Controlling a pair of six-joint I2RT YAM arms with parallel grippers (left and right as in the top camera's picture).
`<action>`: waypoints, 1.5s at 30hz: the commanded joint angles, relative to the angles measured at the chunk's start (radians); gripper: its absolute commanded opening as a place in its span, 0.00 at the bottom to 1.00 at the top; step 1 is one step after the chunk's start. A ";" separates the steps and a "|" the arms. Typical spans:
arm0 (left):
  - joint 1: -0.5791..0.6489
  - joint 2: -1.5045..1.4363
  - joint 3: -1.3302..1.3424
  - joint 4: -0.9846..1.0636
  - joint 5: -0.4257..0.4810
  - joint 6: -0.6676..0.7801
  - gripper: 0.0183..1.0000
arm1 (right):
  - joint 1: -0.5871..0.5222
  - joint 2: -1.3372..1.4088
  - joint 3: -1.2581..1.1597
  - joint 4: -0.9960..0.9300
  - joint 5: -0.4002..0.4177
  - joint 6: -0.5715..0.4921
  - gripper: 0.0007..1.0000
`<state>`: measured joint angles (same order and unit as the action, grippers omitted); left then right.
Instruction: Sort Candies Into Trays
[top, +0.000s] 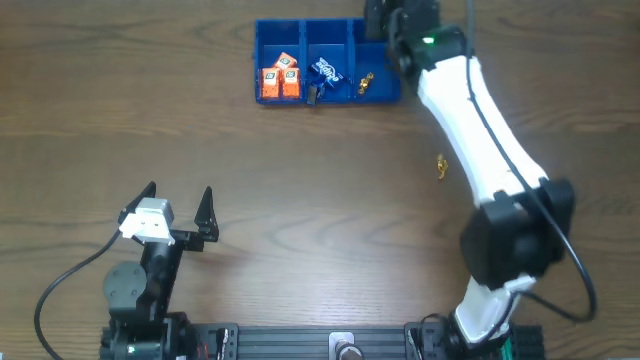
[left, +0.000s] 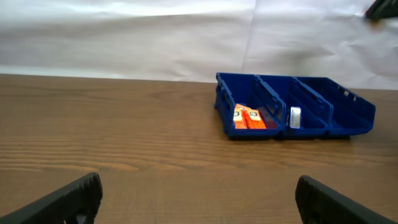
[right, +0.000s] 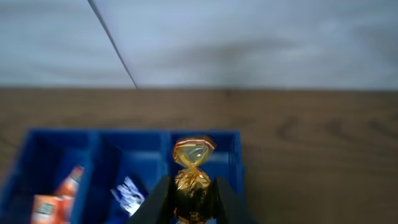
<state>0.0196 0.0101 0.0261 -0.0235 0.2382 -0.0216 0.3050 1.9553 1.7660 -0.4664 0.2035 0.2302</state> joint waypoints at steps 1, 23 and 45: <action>0.006 -0.006 -0.021 -0.031 0.022 0.011 1.00 | -0.007 0.087 0.000 0.016 0.024 -0.019 0.09; 0.006 -0.006 -0.021 -0.031 0.022 0.011 1.00 | 0.008 0.015 -0.089 -0.027 0.006 -0.053 0.68; 0.006 -0.006 -0.021 -0.031 0.022 0.011 1.00 | -0.139 -0.370 -0.893 0.055 -0.048 -0.018 0.72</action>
<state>0.0196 0.0101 0.0261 -0.0238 0.2382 -0.0216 0.1669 1.5600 0.8856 -0.4118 0.1715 0.2008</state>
